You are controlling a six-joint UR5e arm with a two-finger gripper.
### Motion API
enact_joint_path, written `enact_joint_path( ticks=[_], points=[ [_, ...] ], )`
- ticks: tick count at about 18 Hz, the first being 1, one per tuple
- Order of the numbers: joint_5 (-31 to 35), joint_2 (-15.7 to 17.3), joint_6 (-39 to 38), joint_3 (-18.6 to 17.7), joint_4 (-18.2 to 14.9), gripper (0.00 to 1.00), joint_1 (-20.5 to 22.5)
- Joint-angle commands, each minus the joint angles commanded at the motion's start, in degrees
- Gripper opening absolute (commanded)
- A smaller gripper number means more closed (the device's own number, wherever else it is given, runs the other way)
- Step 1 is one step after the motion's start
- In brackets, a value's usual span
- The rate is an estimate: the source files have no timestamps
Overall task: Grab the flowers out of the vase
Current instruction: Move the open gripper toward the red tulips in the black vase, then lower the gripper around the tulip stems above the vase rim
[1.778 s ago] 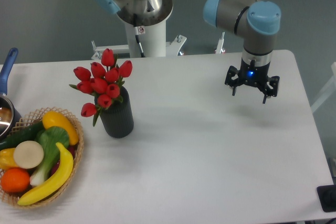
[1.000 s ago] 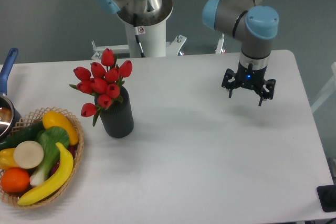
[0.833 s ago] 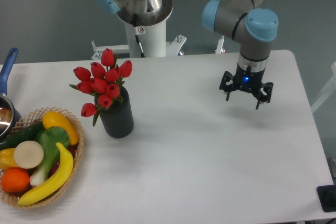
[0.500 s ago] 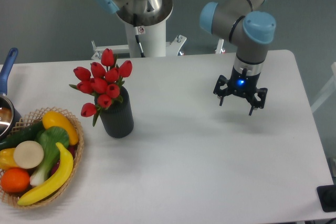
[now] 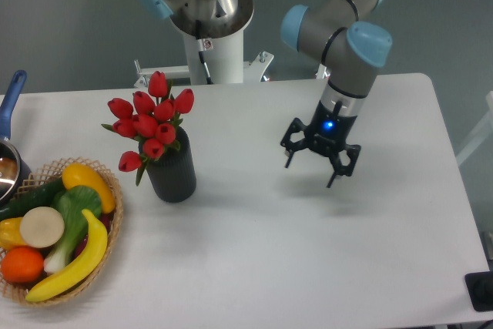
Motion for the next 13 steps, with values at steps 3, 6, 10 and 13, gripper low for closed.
enact_joint_path(
  ticks=[3,6,10,13],
  points=[
    [-2.2,2.6,2.8,-1.5,-0.1,1.00,-0.5],
    [-3.4,3.1,4.9,-1.6,-0.1,1.00,-3.2],
    [-8.8,8.3,5.4,-5.8,-0.2,1.00,-3.7],
    [-11.5,11.7,5.4,-8.3,-0.3,1.00,-3.7]
  ],
)
